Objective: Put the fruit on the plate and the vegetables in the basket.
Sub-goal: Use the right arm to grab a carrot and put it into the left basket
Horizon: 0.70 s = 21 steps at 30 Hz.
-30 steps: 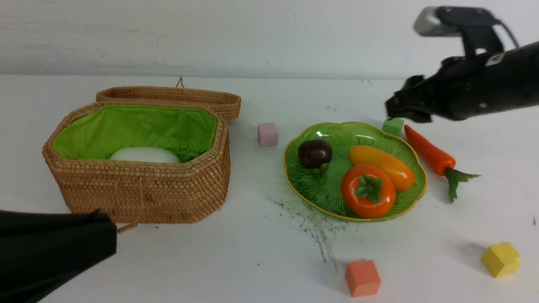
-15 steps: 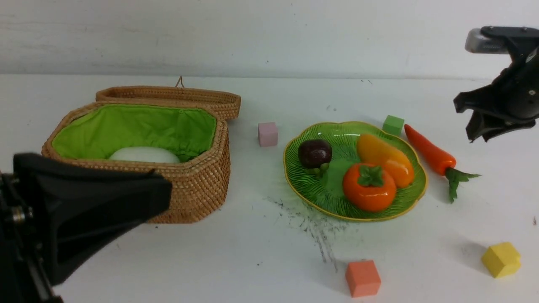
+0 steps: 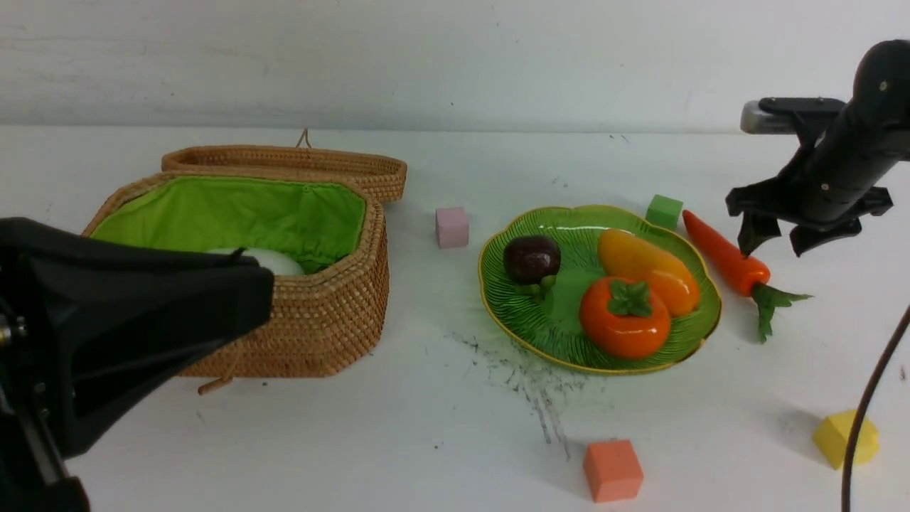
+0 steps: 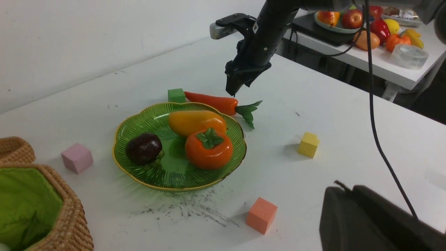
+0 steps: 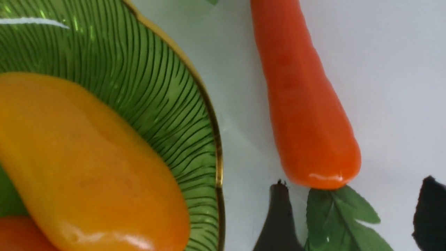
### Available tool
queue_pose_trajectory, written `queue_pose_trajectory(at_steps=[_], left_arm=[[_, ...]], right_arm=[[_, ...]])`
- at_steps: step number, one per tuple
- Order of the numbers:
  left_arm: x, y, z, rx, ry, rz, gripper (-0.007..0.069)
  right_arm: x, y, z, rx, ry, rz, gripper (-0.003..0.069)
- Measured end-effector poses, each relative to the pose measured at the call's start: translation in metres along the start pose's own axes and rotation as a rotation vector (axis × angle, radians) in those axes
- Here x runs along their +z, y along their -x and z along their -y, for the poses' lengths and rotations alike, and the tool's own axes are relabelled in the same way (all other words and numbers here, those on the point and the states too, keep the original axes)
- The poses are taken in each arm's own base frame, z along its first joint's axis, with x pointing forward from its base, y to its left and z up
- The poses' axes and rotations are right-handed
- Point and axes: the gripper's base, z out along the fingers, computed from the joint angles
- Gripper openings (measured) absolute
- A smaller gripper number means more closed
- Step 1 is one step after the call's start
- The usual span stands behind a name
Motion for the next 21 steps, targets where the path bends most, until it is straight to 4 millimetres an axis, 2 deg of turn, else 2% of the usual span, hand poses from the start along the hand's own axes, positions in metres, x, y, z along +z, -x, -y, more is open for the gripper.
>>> queue_pose_trajectory(at_steps=[6,11,21], left_arm=[[0.000,-0.001,0.000,0.000,0.000,-0.009,0.0020],[0.000,-0.001,0.000,0.000,0.000,-0.009,0.0022],[0.000,-0.001,0.000,-0.020,-0.001,-0.009,0.0021]], right_arm=[[0.026,0.001,0.002,0.003,-0.004,0.013,0.0491],[0.036,0.002,0.003,0.005,-0.006,0.030,0.0491],[0.071,-0.006,0.005,0.006,-0.009,-0.015,0.0483]])
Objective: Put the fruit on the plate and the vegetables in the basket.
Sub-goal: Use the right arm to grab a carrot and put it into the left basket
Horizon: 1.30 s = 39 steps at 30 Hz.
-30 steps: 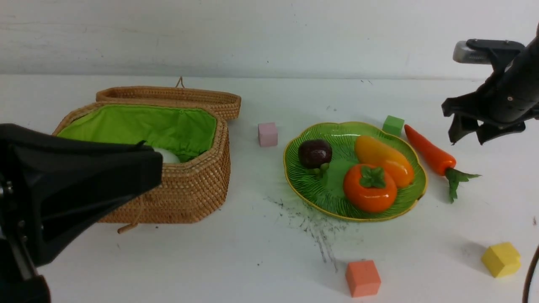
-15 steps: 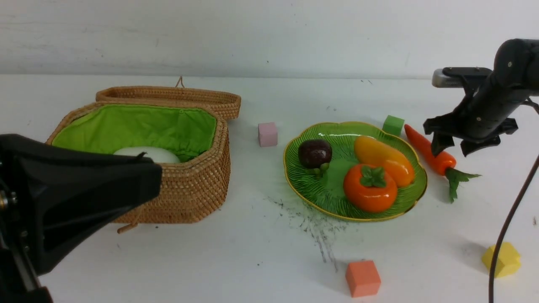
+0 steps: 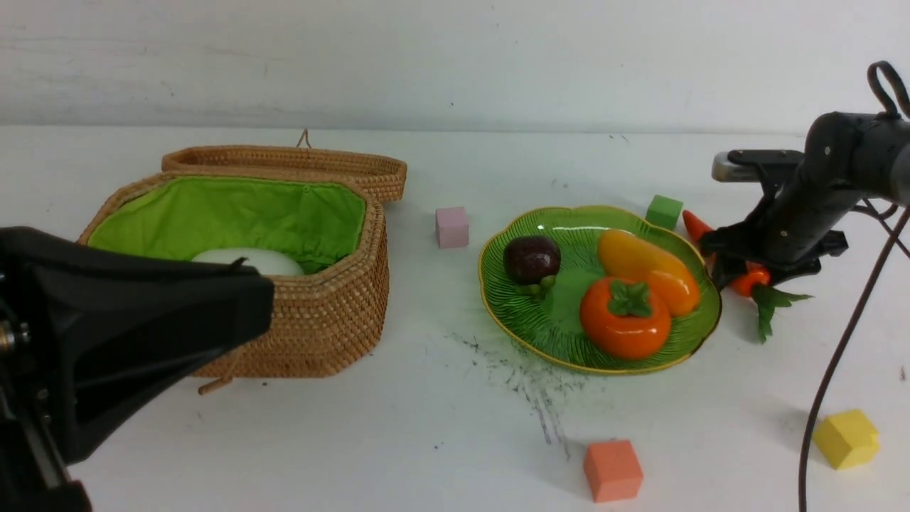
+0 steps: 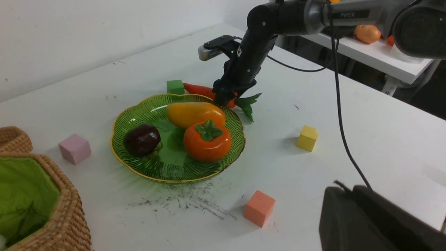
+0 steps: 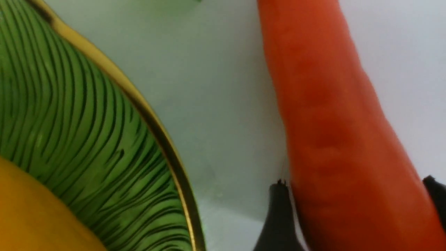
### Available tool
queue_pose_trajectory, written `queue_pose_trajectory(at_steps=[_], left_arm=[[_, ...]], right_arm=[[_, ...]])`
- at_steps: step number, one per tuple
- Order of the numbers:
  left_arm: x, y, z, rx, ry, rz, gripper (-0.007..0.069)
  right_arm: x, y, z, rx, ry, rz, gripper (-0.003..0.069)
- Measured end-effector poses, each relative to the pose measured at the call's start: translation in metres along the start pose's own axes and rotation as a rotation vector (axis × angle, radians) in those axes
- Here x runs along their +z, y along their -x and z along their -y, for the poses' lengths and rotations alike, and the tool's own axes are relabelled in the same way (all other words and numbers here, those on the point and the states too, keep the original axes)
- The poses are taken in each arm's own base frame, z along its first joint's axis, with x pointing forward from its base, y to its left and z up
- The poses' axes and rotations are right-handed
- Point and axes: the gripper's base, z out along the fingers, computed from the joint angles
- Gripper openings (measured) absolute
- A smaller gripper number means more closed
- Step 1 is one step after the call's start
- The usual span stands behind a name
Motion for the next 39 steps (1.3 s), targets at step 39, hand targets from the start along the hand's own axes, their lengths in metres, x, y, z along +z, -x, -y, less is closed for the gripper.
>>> queue_pose_trajectory(at_steps=[39], left_arm=[[-0.070,-0.018,-0.047,-0.226,0.588,-0.004,-0.0013]], right_arm=[[-0.220,-0.039,-0.302,-0.714,0.616,0.508,0.0413]])
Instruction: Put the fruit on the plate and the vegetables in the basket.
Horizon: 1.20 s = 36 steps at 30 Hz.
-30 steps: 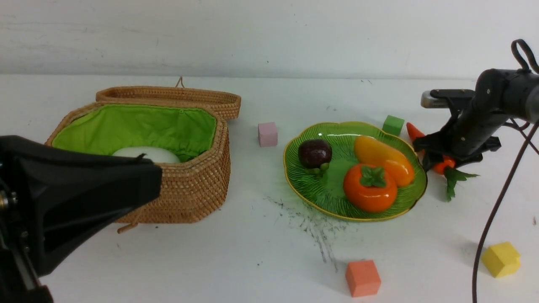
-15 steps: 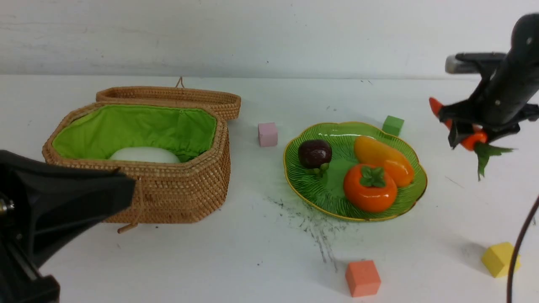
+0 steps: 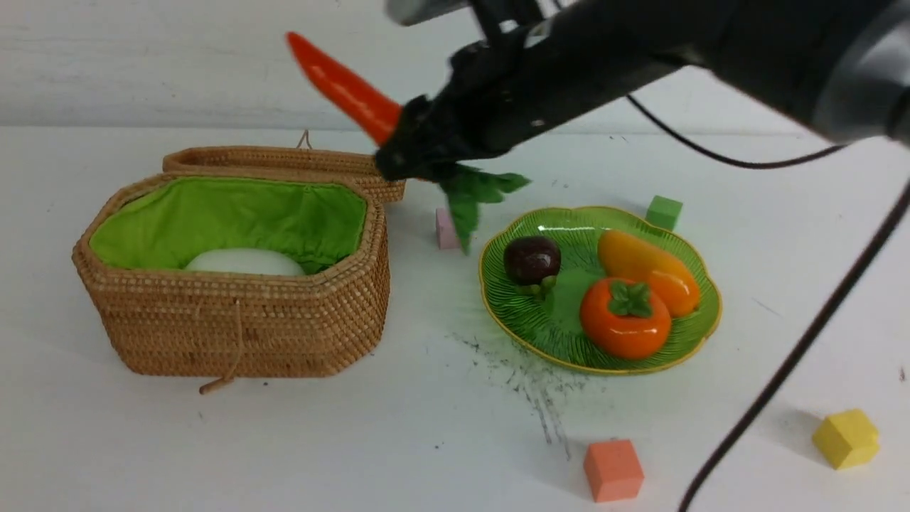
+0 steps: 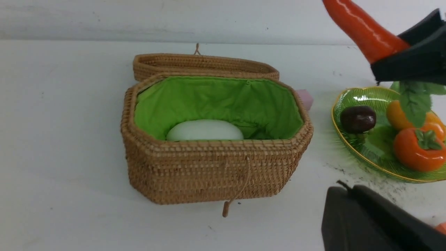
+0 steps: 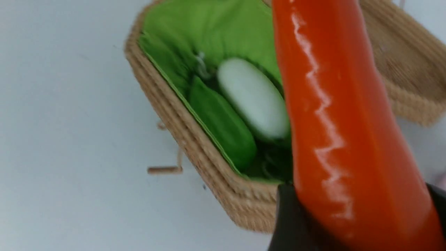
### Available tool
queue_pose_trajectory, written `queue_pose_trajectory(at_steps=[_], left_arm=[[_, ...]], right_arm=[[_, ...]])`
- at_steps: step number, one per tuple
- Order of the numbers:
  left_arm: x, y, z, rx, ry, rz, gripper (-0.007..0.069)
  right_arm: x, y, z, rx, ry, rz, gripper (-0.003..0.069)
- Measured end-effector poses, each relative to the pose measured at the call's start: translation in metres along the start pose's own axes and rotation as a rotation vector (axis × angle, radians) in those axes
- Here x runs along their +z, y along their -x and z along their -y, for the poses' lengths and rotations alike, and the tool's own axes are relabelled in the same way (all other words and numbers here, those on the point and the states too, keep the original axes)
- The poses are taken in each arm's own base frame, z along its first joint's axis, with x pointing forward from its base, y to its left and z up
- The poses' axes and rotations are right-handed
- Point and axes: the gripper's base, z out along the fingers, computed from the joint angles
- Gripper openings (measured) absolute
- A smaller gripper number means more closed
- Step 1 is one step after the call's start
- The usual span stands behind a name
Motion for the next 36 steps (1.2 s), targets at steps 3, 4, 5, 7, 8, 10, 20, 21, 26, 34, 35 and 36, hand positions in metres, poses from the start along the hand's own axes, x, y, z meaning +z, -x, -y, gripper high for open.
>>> queue_pose_trajectory(at_steps=[3,4,5,7,8,10,20,21,26,34,35,36], left_arm=[[-0.006,-0.002,-0.006,-0.015,0.014,-0.001,-0.0013],[-0.007,-0.003,-0.007,-0.018,0.018,-0.003,-0.0013],[-0.009,-0.003,-0.008,-0.021,0.022,-0.004,-0.0013],[-0.010,-0.004,-0.010,-0.025,0.028,-0.009,-0.0013],[-0.011,-0.004,-0.010,-0.027,0.028,-0.009,-0.0013],[-0.011,-0.004,-0.010,-0.028,0.028,-0.012,-0.0013],[-0.011,-0.007,-0.008,-0.012,0.001,-0.046,-0.0013],[-0.011,-0.007,-0.008,-0.011,0.001,-0.046,-0.0013],[-0.011,-0.006,-0.007,-0.003,-0.010,-0.038,-0.0013],[-0.023,0.002,0.000,0.058,-0.183,0.155,-0.0013],[-0.031,-0.002,-0.002,0.042,-0.248,0.234,-0.0013],[-0.035,-0.005,-0.003,0.033,-0.283,0.280,-0.0013]], right_arm=[[0.030,0.003,-0.015,-0.061,0.004,0.052,0.0413],[0.035,0.005,-0.017,-0.076,0.002,0.066,0.0413],[0.048,0.005,-0.021,-0.103,-0.003,0.088,0.0413],[0.069,0.002,-0.025,-0.161,-0.017,0.121,0.0413],[0.076,0.002,-0.027,-0.183,-0.021,0.133,0.0413],[0.089,-0.002,-0.028,-0.220,-0.028,0.142,0.0413],[0.105,-0.011,-0.029,-0.259,-0.028,0.129,0.0589],[0.103,-0.009,-0.029,-0.260,-0.027,0.131,0.0603],[0.075,0.004,-0.037,-0.300,0.014,0.095,0.0665],[-0.047,0.030,-0.051,-0.206,-0.019,-0.151,0.0415],[-0.078,0.029,-0.052,-0.172,-0.064,-0.233,0.0304],[-0.092,0.028,-0.051,-0.162,-0.094,-0.266,0.0228]])
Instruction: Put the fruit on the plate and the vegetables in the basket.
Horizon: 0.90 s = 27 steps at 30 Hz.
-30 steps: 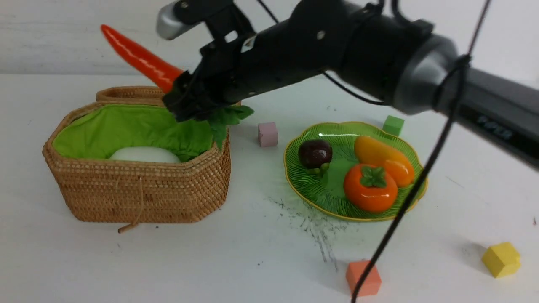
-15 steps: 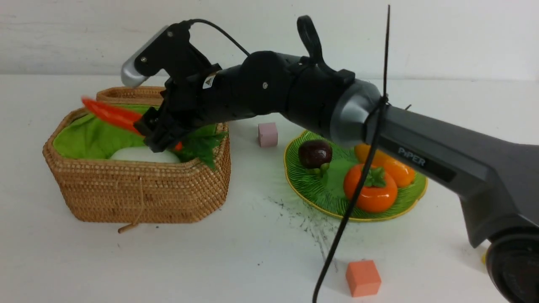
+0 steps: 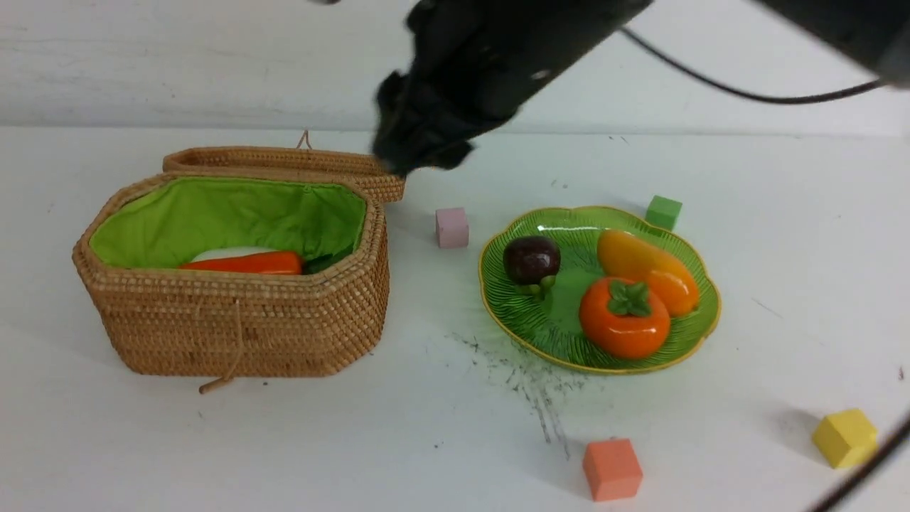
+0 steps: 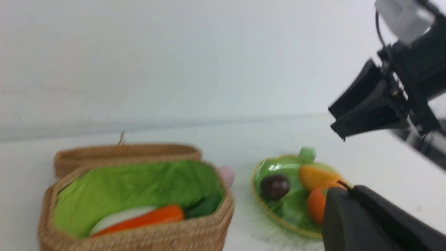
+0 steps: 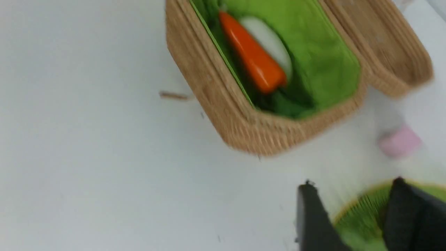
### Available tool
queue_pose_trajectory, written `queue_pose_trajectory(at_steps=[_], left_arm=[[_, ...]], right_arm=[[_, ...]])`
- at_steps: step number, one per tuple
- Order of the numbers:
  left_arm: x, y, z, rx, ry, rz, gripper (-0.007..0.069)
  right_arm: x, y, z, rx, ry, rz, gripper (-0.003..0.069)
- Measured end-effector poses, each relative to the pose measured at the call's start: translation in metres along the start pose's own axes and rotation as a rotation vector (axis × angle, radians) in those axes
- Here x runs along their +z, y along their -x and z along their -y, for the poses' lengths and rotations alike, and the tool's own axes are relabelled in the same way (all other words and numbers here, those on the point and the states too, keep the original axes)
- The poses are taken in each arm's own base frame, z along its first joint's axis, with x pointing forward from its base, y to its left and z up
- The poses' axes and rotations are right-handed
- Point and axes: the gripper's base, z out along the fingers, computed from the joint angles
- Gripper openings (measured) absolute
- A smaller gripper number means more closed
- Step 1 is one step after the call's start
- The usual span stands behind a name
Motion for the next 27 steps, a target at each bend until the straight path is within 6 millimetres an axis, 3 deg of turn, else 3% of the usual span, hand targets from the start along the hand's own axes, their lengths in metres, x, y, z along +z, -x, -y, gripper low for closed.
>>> queue_pose_trajectory(at_steps=[3,5,12,18,21,27], left_arm=[[-0.012,-0.015,-0.003,-0.026,-0.062,0.086,-0.0013],[-0.016,-0.031,-0.006,-0.057,-0.092,0.116,-0.0013],[-0.006,-0.093,-0.007,-0.053,-0.194,0.152,-0.0013],[0.009,-0.130,-0.007,-0.024,-0.206,0.076,-0.0013],[0.014,-0.146,-0.008,-0.014,-0.199,0.031,-0.0013],[0.020,-0.170,-0.012,0.002,-0.185,-0.039,-0.0013]], right_arm=[[-0.021,-0.012,0.003,0.056,-0.058,-0.043,0.0037],[-0.030,-0.026,0.000,0.115,-0.060,-0.075,-0.0009],[-0.063,-0.103,-0.025,0.368,-0.055,-0.200,-0.0011],[-0.070,-0.174,-0.049,0.551,-0.058,-0.314,-0.0005],[-0.075,-0.198,-0.057,0.623,-0.062,-0.338,-0.0002],[-0.082,-0.209,-0.061,0.650,-0.063,-0.330,0.0001]])
